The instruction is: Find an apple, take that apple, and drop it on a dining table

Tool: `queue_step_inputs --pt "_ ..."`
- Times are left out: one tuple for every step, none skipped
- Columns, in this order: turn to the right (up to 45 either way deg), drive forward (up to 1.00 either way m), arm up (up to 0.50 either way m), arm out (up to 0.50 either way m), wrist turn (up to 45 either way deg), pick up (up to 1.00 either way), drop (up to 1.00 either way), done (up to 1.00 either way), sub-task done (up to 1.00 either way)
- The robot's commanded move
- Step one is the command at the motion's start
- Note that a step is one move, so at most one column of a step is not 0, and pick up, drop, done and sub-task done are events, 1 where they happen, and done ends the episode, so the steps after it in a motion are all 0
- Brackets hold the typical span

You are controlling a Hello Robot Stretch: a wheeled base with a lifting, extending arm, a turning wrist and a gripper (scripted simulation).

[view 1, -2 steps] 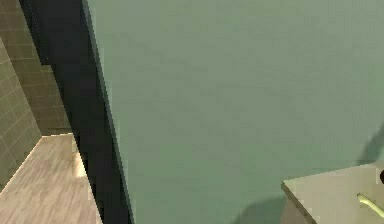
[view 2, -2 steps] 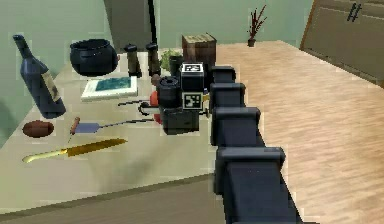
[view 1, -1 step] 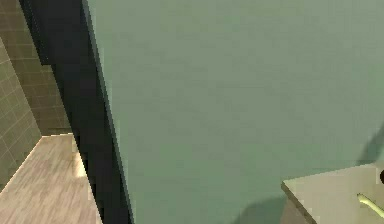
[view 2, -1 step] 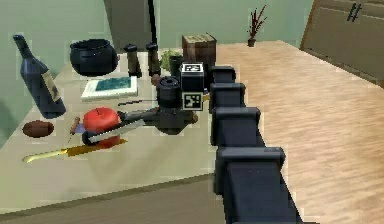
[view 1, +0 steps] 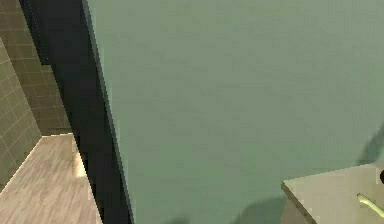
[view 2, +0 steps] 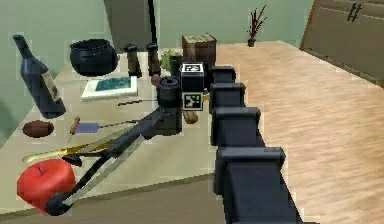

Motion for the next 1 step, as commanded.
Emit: queue_step_inputs --pt "0.0 0.00 0.00 0.00 -24.0 0.00 0.00 0.00 0.00"
